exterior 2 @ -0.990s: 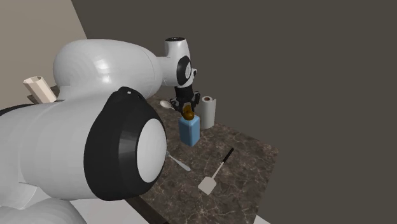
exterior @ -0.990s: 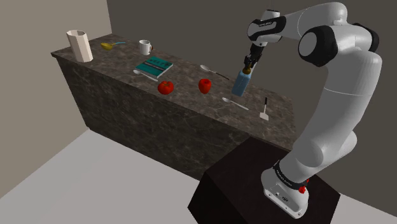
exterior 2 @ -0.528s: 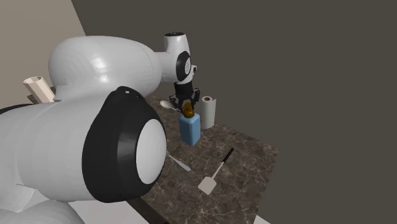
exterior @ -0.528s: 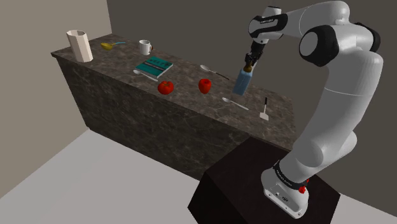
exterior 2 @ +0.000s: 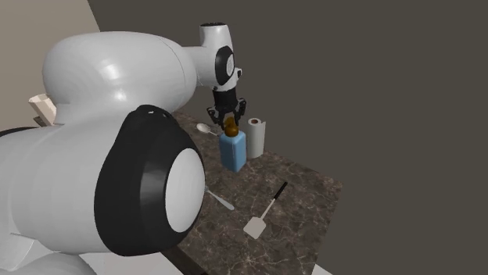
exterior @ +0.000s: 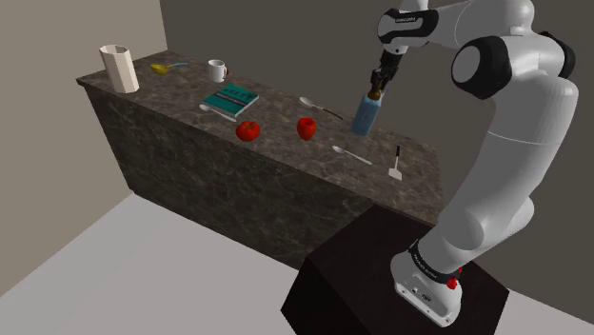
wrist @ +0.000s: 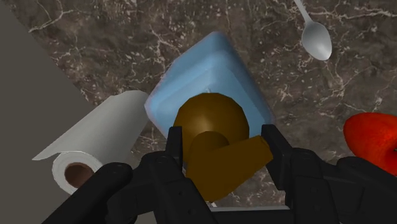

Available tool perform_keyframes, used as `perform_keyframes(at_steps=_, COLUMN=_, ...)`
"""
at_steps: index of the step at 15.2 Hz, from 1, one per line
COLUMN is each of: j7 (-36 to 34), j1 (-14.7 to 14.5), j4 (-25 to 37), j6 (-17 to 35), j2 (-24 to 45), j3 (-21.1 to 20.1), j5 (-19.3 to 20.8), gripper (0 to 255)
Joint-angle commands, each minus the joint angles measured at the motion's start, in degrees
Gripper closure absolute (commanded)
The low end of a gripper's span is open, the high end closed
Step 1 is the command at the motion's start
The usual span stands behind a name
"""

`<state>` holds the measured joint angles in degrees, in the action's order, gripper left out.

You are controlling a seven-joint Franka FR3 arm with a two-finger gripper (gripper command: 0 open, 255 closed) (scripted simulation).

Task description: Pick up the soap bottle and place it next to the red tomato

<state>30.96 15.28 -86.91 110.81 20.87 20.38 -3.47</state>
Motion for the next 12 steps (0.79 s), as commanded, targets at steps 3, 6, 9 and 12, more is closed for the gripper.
perform_keyframes(at_steps=3, j7=0.06, j1=0.14, j4=2.79, j6=-2.95, j2=-0.19, j3=0.09, j5=0.08, gripper=255)
perform_keyframes(at_steps=6, j7=0.11, j1=0.27, j4=5.06, j6=-5.24, j2=-0.23, j3=0.15, j5=0.10, gripper=255)
perform_keyframes(at_steps=9, j7=0.19, j1=0.45, j4=7.53, j6=-7.60, j2=-0.12, j3=0.20, j5=0.06, gripper=255)
perform_keyframes(at_steps=12, j7=0.29, j1=0.68, j4=10.24, j6=-10.04, j2=0.14, j3=0.25, j5=-0.03, gripper=255)
